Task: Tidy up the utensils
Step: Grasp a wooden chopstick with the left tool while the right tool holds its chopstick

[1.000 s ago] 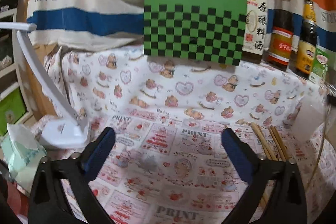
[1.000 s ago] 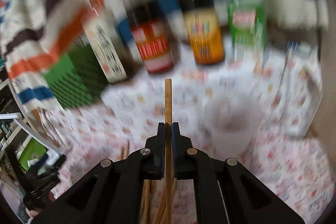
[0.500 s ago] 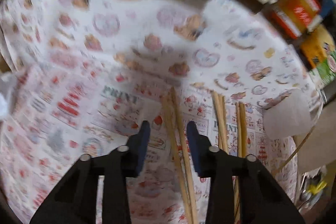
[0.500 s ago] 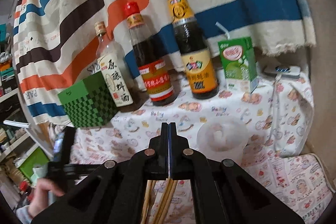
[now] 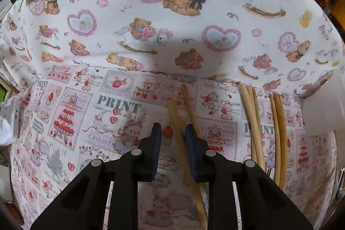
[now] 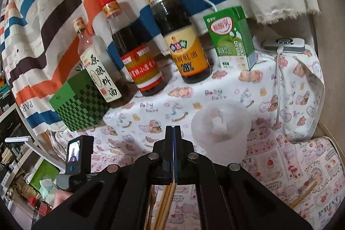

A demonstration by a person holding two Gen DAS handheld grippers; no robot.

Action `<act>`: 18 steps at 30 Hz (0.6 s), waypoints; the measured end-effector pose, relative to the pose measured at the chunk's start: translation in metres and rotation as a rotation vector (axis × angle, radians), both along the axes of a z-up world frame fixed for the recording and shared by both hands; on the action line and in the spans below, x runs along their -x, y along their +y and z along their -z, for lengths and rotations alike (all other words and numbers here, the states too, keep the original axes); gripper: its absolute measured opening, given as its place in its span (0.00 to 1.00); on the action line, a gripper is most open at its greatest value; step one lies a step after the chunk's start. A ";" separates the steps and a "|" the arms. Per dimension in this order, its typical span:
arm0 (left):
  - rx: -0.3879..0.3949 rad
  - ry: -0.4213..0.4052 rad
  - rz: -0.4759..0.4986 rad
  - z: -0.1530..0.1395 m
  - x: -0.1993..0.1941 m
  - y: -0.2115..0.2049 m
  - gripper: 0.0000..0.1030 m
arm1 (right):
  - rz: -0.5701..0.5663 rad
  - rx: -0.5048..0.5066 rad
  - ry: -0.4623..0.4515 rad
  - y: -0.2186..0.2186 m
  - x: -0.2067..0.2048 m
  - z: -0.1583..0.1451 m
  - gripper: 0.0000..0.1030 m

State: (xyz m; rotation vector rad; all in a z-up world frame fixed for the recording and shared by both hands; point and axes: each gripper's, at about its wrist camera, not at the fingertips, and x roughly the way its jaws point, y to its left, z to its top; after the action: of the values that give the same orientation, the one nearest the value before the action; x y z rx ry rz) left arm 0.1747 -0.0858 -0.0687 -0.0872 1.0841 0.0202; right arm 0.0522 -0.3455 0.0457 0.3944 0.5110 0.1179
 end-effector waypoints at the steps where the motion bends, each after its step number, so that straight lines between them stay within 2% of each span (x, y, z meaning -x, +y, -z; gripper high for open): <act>1: 0.001 0.001 -0.002 0.002 -0.001 -0.002 0.12 | -0.002 0.005 0.005 0.001 -0.001 0.002 0.00; 3: 0.041 0.016 -0.004 0.000 0.000 0.001 0.07 | -0.014 0.013 0.021 0.005 -0.004 0.005 0.00; 4: 0.091 0.019 -0.010 -0.002 0.003 0.006 0.07 | -0.019 0.014 0.029 0.007 -0.005 0.006 0.00; 6: 0.151 -0.009 -0.034 -0.011 0.013 0.011 0.06 | -0.029 0.018 0.042 0.010 -0.006 0.008 0.01; 10: 0.121 -0.179 -0.004 -0.056 0.044 0.002 0.06 | -0.031 0.015 0.061 0.012 -0.009 0.012 0.02; 12: 0.141 -0.264 0.025 -0.089 0.058 0.000 0.06 | -0.038 0.002 0.083 0.011 -0.011 0.014 0.05; 14: 0.145 -0.352 0.047 -0.125 0.068 0.004 0.06 | -0.045 -0.008 0.088 0.012 -0.012 0.016 0.13; 18: 0.061 -0.528 0.111 -0.181 0.095 -0.004 0.05 | -0.052 0.024 0.099 0.021 -0.013 0.019 0.15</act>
State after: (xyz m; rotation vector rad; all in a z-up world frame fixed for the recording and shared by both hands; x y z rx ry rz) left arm 0.0798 -0.0896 0.1123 -0.0810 0.5606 -0.1295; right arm 0.0656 -0.3248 0.0264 0.3647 0.6200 0.1425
